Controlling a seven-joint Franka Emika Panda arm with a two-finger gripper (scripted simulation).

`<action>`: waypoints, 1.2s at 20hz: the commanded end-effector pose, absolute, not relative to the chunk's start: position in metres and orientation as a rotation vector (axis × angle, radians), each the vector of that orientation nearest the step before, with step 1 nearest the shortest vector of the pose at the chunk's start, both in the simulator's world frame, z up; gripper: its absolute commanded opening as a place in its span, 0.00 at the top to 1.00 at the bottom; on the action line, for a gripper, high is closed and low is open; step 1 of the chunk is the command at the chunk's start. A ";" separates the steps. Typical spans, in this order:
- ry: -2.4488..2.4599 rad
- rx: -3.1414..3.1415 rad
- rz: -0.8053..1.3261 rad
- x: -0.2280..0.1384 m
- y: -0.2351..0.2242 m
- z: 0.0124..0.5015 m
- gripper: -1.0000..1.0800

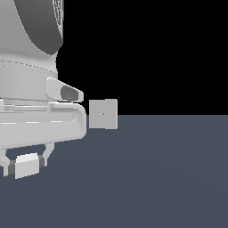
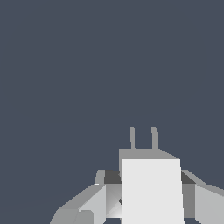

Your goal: Plug the charger into the wall socket.

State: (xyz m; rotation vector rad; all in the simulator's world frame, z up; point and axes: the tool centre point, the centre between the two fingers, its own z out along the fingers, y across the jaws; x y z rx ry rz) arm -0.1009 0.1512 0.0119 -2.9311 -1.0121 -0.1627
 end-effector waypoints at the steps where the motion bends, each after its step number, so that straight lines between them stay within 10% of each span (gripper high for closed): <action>1: -1.012 -2.931 -0.164 -0.101 0.151 0.012 1.00; 24: -0.690 -3.032 -0.173 -0.066 0.145 0.033 1.00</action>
